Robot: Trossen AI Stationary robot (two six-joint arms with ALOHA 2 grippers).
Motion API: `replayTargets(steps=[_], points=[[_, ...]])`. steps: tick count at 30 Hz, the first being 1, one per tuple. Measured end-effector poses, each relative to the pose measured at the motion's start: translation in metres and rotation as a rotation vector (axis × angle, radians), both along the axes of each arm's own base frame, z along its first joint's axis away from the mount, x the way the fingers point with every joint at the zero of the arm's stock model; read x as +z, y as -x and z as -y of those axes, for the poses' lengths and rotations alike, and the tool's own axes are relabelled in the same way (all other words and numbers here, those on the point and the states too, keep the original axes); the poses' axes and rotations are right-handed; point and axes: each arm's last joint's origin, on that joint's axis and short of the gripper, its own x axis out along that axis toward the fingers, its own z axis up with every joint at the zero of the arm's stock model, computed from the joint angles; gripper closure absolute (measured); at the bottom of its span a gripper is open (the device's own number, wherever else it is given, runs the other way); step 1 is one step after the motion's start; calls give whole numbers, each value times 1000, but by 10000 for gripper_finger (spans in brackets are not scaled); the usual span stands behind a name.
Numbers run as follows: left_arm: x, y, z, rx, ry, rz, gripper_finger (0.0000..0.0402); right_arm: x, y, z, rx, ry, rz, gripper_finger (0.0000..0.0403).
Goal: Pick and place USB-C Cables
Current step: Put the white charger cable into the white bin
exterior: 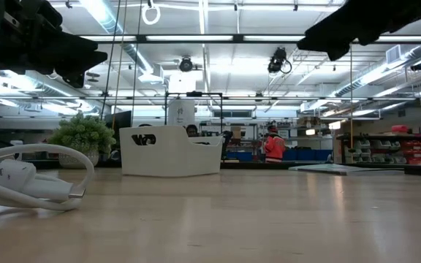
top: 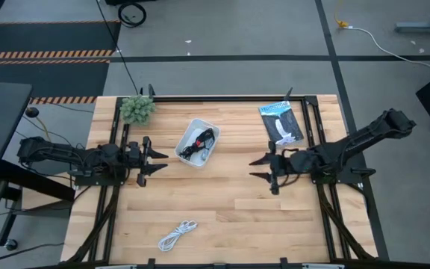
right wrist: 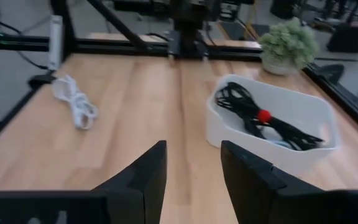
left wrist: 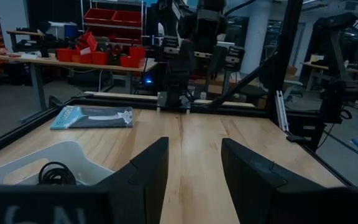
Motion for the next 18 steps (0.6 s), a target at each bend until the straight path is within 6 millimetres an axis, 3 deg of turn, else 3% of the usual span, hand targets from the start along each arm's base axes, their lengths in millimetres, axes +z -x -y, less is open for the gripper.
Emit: replayTargets(steps=[14, 18], points=[[2, 0, 0, -1, 9, 25, 246, -38, 32, -21, 166, -63, 217, 245], [8, 1, 0, -31, 268, 87, 246, -44, 42, -20, 169, -67, 274, 247]])
